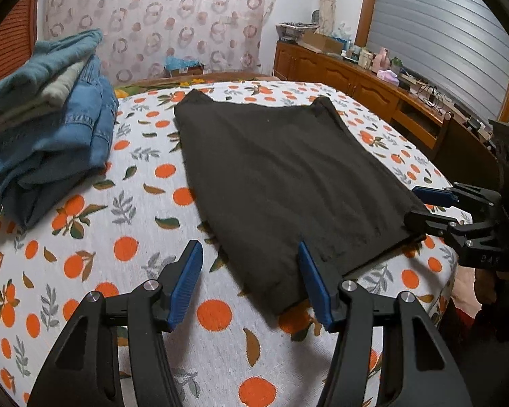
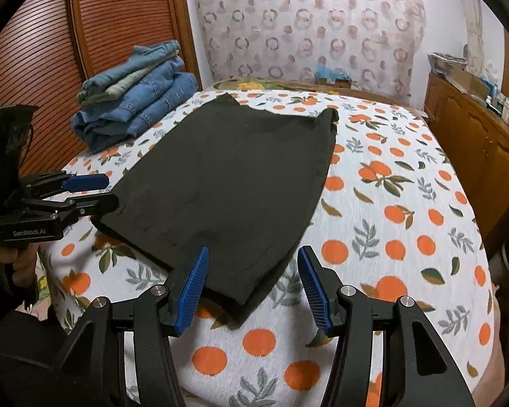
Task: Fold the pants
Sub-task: 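Move both grippers to the shorts' hem edge and position around it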
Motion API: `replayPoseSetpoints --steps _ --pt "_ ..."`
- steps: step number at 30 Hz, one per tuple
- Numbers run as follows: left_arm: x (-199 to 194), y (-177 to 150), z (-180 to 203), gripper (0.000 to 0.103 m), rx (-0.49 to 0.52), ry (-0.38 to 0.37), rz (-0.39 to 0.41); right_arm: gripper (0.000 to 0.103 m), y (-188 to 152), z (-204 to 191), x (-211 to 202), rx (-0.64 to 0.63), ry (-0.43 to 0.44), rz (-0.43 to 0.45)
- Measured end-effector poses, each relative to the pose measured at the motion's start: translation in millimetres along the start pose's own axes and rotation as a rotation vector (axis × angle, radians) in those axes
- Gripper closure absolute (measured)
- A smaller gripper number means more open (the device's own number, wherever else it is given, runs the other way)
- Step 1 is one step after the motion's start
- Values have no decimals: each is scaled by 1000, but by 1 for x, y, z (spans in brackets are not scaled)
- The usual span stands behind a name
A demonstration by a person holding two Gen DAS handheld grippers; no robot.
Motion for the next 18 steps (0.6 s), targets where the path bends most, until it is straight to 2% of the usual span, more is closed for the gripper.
replayPoseSetpoints --steps 14,18 --pt "3 -10 4 44 1 -17 -10 47 -12 -3 1 16 14 -15" --pt "0 -11 3 52 -11 -48 -6 55 -12 -5 2 15 24 -13"
Point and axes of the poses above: each gripper's, at about its wrist camera, not at the fingertips, and x roughly the way its jaws point, z to its right, y to its top, the point moved 1 cm from there along x, roughly the way its jaws point, and after that the axes turned 10 degrees about y, right-handed, at the moved point
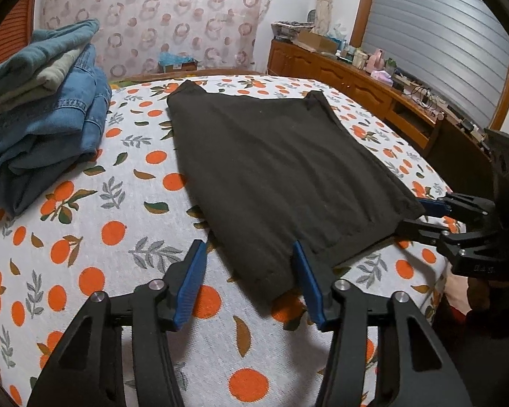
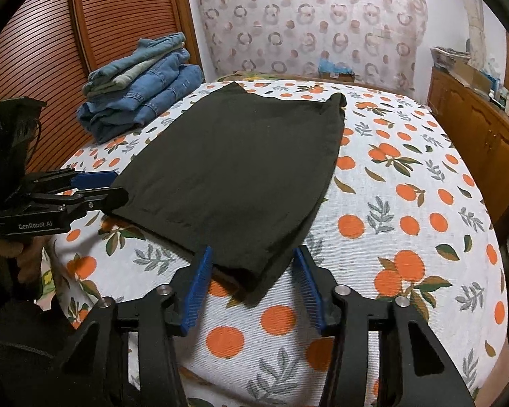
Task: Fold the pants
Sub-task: 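Move both grippers to the shorts' hem edge and position around it, then close the left gripper on the hem while the right gripper grasps the hem beside it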
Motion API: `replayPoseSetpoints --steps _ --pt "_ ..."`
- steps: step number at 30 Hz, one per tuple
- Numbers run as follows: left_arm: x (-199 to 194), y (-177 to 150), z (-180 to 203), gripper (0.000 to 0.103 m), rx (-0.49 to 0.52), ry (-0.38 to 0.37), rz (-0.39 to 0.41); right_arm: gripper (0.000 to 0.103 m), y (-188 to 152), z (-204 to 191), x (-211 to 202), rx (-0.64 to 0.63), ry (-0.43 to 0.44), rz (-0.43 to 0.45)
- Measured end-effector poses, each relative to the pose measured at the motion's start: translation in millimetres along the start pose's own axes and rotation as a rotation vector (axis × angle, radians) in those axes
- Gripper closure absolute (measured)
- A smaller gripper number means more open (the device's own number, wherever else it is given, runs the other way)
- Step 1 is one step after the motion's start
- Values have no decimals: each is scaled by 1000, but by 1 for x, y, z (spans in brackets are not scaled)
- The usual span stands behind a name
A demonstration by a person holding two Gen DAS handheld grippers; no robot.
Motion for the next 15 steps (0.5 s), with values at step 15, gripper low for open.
replayPoseSetpoints --steps 15 --pt "-7 -6 4 57 10 -30 -5 78 0 -8 4 -32 23 -5"
Point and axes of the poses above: each gripper's, at about its wrist camera, not at the fingertips, and x roughly the way its jaws point, z to its right, y to its top, the point moved 1 cm from there along x, roughly the way its jaws point, and after that the axes turned 10 degrees about y, right-handed, at the moved point
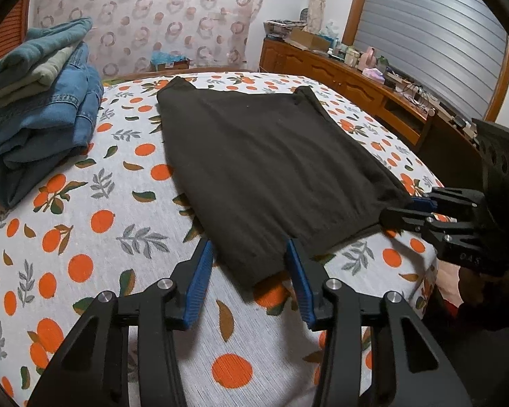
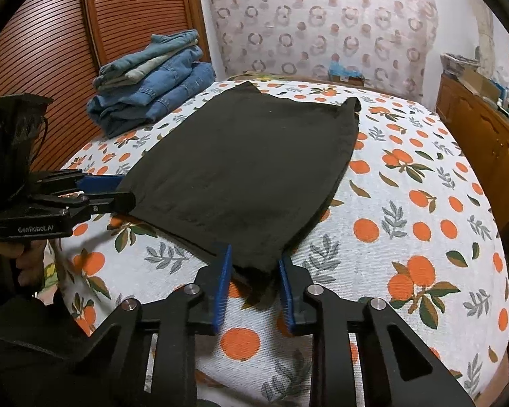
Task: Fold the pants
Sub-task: 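Close the left gripper on the hem while the right gripper grasps the hem beside it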
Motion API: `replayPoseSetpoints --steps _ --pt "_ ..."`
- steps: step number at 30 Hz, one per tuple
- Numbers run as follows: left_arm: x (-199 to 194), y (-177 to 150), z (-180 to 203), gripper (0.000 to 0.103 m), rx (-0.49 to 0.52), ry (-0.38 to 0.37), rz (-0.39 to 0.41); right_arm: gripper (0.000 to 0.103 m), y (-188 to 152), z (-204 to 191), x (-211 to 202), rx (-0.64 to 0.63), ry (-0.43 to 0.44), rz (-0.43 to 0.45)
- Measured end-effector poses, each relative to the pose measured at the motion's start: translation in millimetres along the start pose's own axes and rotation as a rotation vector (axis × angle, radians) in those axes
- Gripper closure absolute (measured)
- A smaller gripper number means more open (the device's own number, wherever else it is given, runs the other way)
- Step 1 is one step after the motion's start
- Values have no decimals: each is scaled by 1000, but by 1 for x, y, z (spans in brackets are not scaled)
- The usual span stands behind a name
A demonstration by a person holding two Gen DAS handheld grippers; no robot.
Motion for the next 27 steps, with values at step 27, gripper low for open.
replayPoseSetpoints --steps 27 --pt "-51 25 5 91 -18 -58 134 92 10 3 -34 2 92 97"
Point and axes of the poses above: each gripper's, at about its wrist camera, not at the fingertips, and x roughly the way its jaws point, z to its right, y to its top, the point moved 1 cm from there along x, roughly the way its jaws point, and after that the axes turned 10 degrees about y, right-handed, at the moved point
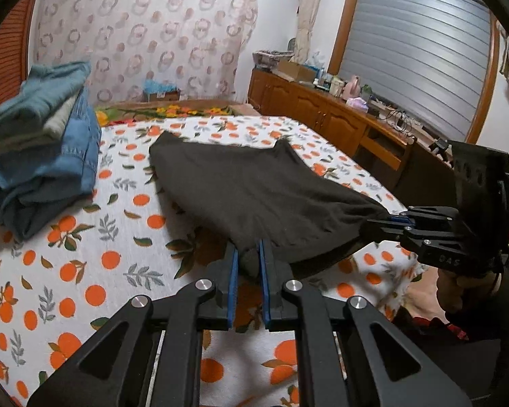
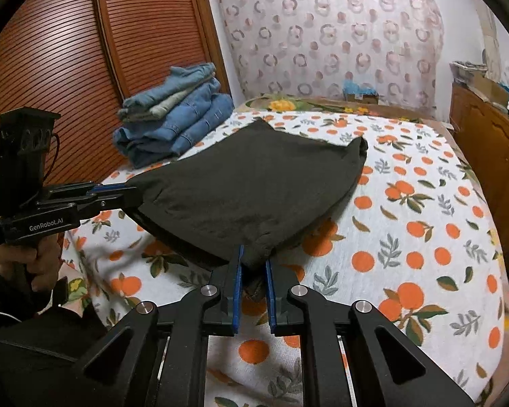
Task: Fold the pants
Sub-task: 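Close the left gripper on the hem while the right gripper grasps the hem beside it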
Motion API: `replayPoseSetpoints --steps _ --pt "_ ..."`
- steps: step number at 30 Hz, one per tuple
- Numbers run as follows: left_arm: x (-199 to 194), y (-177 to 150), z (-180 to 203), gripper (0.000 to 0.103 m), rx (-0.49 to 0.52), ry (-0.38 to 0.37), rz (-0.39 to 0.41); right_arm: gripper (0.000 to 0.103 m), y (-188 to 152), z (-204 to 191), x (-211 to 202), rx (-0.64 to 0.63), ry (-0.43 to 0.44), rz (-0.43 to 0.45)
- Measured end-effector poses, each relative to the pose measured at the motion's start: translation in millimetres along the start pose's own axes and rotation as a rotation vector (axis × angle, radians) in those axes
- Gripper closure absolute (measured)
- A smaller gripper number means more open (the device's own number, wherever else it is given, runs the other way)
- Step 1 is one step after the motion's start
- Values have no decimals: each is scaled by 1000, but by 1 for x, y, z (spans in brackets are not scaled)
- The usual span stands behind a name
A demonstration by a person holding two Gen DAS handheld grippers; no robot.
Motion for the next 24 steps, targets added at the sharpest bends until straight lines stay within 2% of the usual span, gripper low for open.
replayPoseSetpoints --steps 19,24 --pt "-65 31 25 91 58 -16 129 92 23 -26 -70 -97 19 104" --pt "-73 37 29 91 73 -18 142 92 24 -29 -84 -108 28 127"
Point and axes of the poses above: each gripper's, at about its wrist camera, not at the fingertips, and x roughly the way its jaws point, z to its right, y to its top, the point moved 1 cm from there along x, roughly the way its jaws point, and after that the axes turned 10 degrees about y, right-handed, at the moved point
